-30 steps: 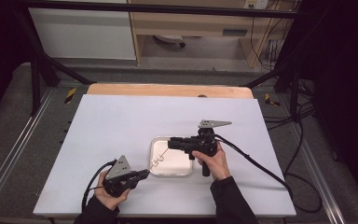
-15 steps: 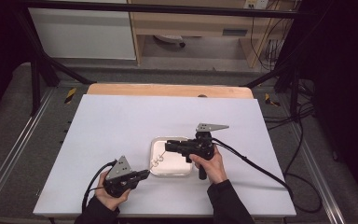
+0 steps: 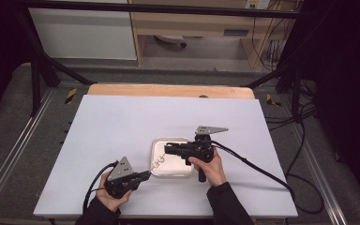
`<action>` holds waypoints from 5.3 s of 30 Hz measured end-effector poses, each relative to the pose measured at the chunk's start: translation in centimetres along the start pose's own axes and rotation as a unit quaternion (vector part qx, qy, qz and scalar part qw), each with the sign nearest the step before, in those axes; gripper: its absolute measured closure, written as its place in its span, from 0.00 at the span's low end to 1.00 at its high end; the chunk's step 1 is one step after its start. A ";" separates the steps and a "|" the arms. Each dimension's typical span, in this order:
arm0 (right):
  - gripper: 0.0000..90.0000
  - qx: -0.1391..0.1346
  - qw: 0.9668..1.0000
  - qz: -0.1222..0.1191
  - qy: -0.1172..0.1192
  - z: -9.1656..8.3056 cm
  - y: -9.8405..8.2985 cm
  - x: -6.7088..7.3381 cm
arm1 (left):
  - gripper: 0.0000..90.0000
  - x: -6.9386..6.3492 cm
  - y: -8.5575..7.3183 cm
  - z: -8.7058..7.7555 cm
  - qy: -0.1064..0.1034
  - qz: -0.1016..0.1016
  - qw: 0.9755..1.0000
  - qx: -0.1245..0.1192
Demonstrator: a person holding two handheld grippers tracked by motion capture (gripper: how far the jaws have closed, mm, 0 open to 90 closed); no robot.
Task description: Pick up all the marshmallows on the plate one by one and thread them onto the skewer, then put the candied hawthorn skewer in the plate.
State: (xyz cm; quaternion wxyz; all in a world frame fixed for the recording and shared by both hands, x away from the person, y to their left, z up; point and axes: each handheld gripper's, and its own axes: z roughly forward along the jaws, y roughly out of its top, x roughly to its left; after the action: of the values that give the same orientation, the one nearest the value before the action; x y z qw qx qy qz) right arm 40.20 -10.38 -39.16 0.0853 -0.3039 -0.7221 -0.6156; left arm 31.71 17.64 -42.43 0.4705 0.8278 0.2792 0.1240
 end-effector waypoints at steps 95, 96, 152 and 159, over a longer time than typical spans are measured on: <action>0.01 0.134 0.951 -0.087 -0.263 -12.0 -7.6 -5.2 | 0.98 1.3 0.7 0.1 0.029 -0.049 0.998 0.017; 0.01 0.136 0.951 -0.085 -0.265 -12.0 -7.7 -5.2 | 0.98 1.3 0.8 0.1 0.029 -0.050 0.998 0.018; 0.01 0.138 0.951 -0.087 -0.262 -12.4 -8.2 -5.3 | 0.98 0.6 3.6 8.7 0.109 -0.086 0.980 0.144; 0.02 0.139 0.951 -0.086 -0.262 -12.4 -8.1 -5.2 | 0.98 0.6 3.7 8.7 0.110 -0.091 0.978 0.151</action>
State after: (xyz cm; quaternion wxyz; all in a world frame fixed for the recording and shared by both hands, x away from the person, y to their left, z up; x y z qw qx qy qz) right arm 36.83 -24.28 -45.74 -0.1183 -0.3765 -0.8206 -0.4133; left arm 37.59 10.32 -43.86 0.3158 0.8417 0.4192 0.1269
